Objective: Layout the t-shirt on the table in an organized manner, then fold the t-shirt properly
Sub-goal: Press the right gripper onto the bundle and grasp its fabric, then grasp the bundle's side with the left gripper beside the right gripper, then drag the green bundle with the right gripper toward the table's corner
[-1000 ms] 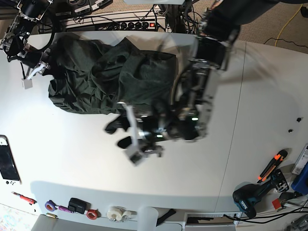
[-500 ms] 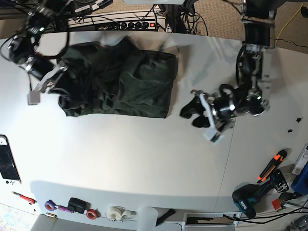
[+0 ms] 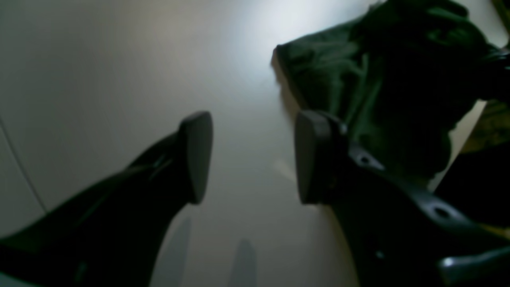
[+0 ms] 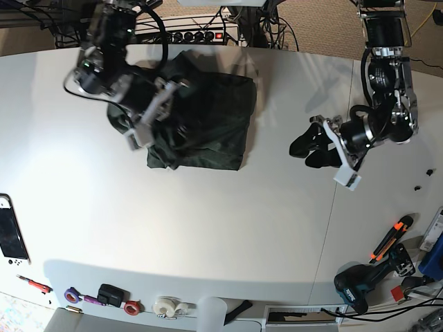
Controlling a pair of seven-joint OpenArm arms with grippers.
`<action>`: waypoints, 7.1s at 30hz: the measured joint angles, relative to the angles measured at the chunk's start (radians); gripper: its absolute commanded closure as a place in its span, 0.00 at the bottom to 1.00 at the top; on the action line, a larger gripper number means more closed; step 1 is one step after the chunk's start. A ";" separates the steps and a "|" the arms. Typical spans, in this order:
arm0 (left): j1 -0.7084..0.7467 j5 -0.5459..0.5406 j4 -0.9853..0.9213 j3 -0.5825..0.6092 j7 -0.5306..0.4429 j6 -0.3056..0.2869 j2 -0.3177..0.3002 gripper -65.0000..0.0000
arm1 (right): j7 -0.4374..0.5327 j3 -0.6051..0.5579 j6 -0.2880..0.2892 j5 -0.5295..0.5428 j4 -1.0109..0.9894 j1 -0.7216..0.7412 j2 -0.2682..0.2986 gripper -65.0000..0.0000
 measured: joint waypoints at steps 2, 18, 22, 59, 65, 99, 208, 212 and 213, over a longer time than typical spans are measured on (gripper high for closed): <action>0.010 -0.035 0.000 -0.005 0.019 -0.009 0.000 0.48 | 0.024 -0.071 -0.026 -0.066 0.000 0.014 0.001 1.00; 0.044 -0.078 0.000 -0.005 0.026 -0.010 0.001 0.48 | 0.074 -0.469 -0.234 -0.470 0.000 0.111 -0.032 0.52; 0.045 -0.081 0.000 -0.005 0.029 -0.010 0.000 0.48 | 0.074 -0.505 -0.234 -0.471 0.000 0.111 -0.032 0.49; 0.052 -0.081 0.000 -0.005 0.030 -0.028 0.000 0.48 | -0.123 0.039 -0.127 -0.178 -0.019 0.105 -0.038 1.00; 0.052 -0.080 0.000 -0.005 0.029 -0.028 0.000 0.48 | -0.224 -0.073 -0.125 -0.076 0.094 0.068 -0.038 1.00; 0.052 -0.364 0.003 -0.005 0.091 -0.050 0.009 0.73 | 0.078 -0.403 -0.177 -0.473 0.314 -0.049 -0.035 0.92; -0.092 0.347 0.459 0.429 -0.011 0.333 -0.313 1.00 | 0.229 -0.240 -0.212 -0.610 -0.351 0.157 -0.032 1.00; -0.093 0.347 0.459 0.429 -0.011 0.333 -0.313 1.00 | 0.250 -0.021 -0.265 -0.659 -0.350 0.173 -0.013 1.00; -0.092 0.347 0.459 0.429 -0.011 0.333 -0.313 1.00 | 0.254 0.032 -0.265 -0.658 -0.349 0.172 -0.005 1.00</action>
